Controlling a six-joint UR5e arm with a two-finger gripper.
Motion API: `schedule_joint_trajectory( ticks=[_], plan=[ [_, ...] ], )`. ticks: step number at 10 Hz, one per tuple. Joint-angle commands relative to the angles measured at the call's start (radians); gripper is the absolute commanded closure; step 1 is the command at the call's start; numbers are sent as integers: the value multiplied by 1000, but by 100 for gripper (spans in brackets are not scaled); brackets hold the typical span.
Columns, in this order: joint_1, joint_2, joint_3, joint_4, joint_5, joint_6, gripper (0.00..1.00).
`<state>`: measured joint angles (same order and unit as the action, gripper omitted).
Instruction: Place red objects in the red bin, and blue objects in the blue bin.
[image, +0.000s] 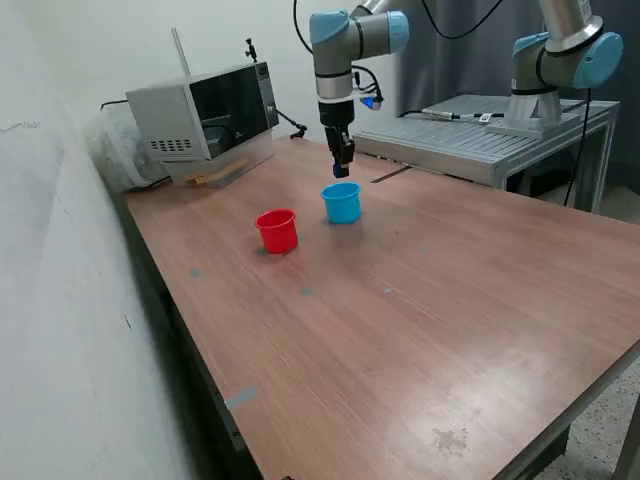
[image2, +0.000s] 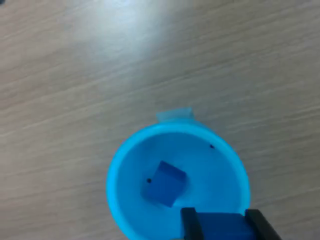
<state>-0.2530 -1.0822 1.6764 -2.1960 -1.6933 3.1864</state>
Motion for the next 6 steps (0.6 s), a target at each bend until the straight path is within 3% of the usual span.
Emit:
schedule_joint_trajectory(
  ticks=[1,6],
  plan=[
    [-3,-1,29,-8,3,-3,100],
    [-9,5,17,-13,3,-5,100]
  ],
)
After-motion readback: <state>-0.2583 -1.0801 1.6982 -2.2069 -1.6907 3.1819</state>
